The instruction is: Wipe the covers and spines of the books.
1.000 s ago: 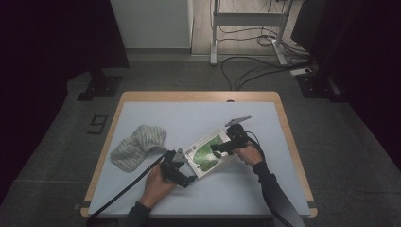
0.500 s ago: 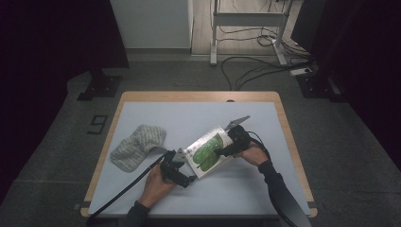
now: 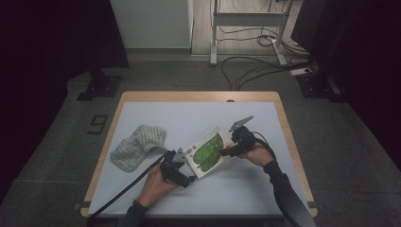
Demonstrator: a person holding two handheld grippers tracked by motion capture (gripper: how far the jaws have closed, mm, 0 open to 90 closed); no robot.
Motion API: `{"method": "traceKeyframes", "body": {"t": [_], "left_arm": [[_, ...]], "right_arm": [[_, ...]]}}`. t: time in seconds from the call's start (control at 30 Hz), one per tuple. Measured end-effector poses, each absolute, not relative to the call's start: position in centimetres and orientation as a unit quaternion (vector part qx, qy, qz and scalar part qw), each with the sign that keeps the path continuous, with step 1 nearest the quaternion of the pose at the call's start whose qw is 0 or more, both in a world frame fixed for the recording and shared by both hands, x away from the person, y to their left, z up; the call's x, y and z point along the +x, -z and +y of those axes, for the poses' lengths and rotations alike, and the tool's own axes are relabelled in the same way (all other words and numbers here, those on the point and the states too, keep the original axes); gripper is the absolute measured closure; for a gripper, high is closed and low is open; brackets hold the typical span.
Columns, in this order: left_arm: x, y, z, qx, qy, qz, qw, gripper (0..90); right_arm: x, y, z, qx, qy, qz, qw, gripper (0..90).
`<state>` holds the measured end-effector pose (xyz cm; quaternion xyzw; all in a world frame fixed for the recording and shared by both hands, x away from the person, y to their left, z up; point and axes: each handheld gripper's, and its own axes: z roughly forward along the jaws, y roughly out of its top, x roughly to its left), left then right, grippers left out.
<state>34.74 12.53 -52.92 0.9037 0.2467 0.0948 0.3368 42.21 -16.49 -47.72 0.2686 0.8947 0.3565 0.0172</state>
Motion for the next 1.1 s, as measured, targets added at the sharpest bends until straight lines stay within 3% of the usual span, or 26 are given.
{"method": "traceKeyframes", "body": {"t": [0.3,0.67,1.1], "left_arm": [[34.6,52.7,12.6,0.906,-0.084,0.247,0.332,0.0],[34.8,51.3,13.1,0.890,-0.061,0.257,0.371,0.2],[35.4,50.9,13.1,0.895,-0.059,0.257,0.360,0.8]], "right_arm": [[41.0,47.5,-17.2,0.258,-0.360,0.896,0.029,42.5],[39.6,47.3,-18.0,0.251,-0.367,0.895,0.040,49.9],[38.0,47.8,-19.2,0.248,-0.377,0.891,0.041,56.3]]}}
